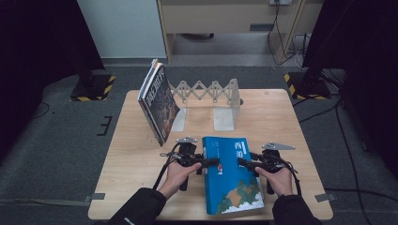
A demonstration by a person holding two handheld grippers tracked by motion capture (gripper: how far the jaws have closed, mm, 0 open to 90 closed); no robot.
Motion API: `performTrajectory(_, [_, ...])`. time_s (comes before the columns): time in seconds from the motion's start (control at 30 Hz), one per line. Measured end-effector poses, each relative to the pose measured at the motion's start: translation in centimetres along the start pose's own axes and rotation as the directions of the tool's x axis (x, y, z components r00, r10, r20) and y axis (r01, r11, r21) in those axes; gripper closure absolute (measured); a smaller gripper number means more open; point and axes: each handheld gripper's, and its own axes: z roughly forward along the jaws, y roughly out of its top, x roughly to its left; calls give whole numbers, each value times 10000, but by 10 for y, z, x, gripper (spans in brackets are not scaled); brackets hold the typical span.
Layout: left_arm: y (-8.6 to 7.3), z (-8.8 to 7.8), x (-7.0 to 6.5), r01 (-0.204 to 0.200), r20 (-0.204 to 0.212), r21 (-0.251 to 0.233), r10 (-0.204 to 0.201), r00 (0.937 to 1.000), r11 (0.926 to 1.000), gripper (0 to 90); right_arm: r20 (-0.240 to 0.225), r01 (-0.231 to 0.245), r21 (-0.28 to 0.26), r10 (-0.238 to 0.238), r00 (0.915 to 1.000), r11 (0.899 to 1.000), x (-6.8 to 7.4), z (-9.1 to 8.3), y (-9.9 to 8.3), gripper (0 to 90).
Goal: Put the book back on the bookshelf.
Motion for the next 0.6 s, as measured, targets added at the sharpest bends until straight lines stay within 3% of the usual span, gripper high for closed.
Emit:
performTrajectory(0.23, [10, -11, -4, -141, 137, -489, 148, 9998, 9987, 523, -135, 85, -891, -97, 9999, 9960, 3, -7, 10, 464])
performTrajectory(0.33, [14, -14, -4, -174, -6, -713, 174, 9998, 9973, 530, -585, -228, -1879, 120, 9982, 9819, 5, -14, 16, 512])
performTrajectory(0.43, [15, -17, -2, -60, 5, -857, 61, 10000, 9963, 536, -789, -90, -2422, -105, 9968, 9702, 12, -15, 23, 544])
performTrajectory(0.47, [15, -17, -2, -41, 45, -867, 45, 10000, 9962, 540, -865, -30, -2482, -191, 9961, 9687, 14, -14, 25, 551])
performTrajectory(0.53, [14, -17, -2, -152, -28, -842, 151, 9999, 9963, 541, -290, 418, -2153, -491, 9984, 9757, 15, -10, 25, 522])
performTrajectory(0.6, [13, -16, -1, -219, -46, -795, 216, 9998, 9966, 541, -210, 278, -1970, -326, 9992, 9800, 9, -7, 21, 499])
